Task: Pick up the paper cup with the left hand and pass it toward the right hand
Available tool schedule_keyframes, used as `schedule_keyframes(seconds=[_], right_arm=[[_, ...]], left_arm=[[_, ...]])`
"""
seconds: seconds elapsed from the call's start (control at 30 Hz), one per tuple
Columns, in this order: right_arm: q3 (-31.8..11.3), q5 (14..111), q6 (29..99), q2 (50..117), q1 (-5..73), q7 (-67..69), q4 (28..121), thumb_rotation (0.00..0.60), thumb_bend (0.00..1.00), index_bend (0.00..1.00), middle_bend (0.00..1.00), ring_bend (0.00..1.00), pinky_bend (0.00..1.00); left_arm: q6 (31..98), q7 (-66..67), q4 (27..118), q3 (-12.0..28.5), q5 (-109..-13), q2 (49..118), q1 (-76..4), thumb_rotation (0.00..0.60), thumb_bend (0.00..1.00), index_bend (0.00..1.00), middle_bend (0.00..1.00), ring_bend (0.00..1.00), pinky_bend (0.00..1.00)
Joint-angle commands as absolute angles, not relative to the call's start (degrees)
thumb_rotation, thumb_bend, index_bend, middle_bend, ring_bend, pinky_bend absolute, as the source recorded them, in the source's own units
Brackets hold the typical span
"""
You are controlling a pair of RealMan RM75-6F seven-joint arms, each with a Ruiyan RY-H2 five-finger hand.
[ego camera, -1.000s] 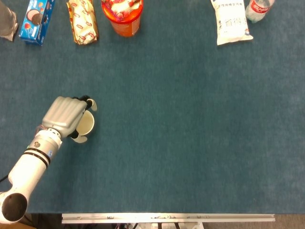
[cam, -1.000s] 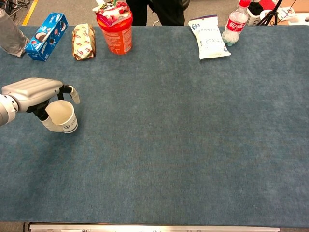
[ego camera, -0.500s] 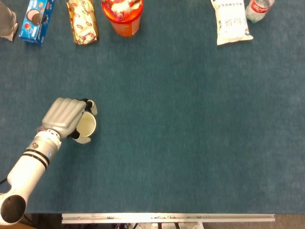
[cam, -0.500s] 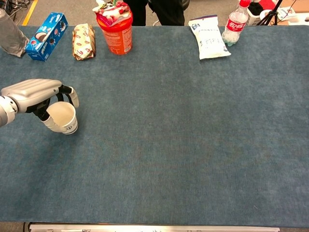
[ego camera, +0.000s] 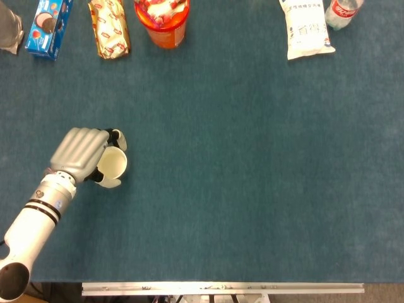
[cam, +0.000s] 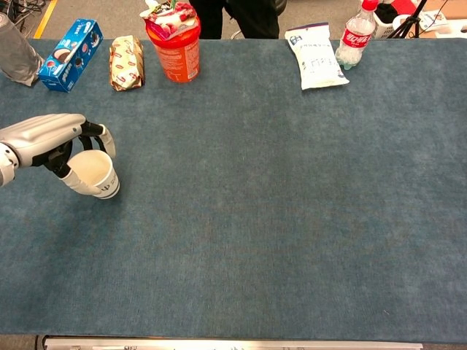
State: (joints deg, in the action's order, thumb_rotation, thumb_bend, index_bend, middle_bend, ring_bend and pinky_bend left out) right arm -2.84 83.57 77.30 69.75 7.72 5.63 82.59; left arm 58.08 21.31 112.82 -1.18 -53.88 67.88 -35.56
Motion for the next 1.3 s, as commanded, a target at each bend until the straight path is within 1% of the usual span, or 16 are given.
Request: schedule_keyframes(seconds=[0.03, 0.17, 0.43, 0.67, 1.03, 1.3], right_arm=[[-3.0, 83.9, 77.4, 69.7, 7.9, 6.5, 83.2, 0.600, 0.18, 0.22, 0.19, 0.25, 0.37], [-3.4, 84.9, 77.4, 69.6, 8.7, 8.0, 84.6, 0.600, 0.17, 0.22, 0.19, 0.25, 0.37], [-4.5, 87.9, 77.2, 71.6, 11.7, 8.1, 87.3, 0.600, 0.04, 0.22, 0.20, 0.25, 0.37], [-4.8, 89.2, 75.8, 74.9, 14.2, 8.4, 87.9, 0.600, 0.01, 0.22, 0.20, 0.25, 0.37], [-5.2, 91.7, 74.2, 81.4, 18.4, 11.5, 87.1, 0.600, 0.00, 0.20, 0.20, 0.25, 0.37], [-4.8, 93.4, 74.9, 86.7, 20.4, 15.4, 84.7, 0.600, 0.00, 0.19, 0.20, 0.25, 0.37]], left_arm=[[57.7, 21.3, 113.4, -0.9, -53.9, 67.2, -35.8, 0.600, 0.00, 0.40, 0.38, 0.42, 0.64], [57.0, 21.1, 114.6, -0.3, -53.3, 66.2, -36.3, 0.600, 0.00, 0.40, 0.38, 0.42, 0.64], [56.7, 21.6, 116.9, 1.3, -52.8, 64.9, -37.7, 0.600, 0.00, 0.40, 0.38, 0.42, 0.65], [56.4, 21.3, 118.7, 3.0, -51.6, 64.2, -39.1, 0.600, 0.00, 0.40, 0.38, 0.42, 0.65], [53.8, 19.0, 120.8, 6.7, -49.2, 64.2, -42.7, 0.600, 0.00, 0.40, 0.38, 0.42, 0.66], [51.5, 16.5, 122.2, 9.2, -47.4, 63.2, -45.4, 0.600, 0.00, 0.40, 0.38, 0.42, 0.66]])
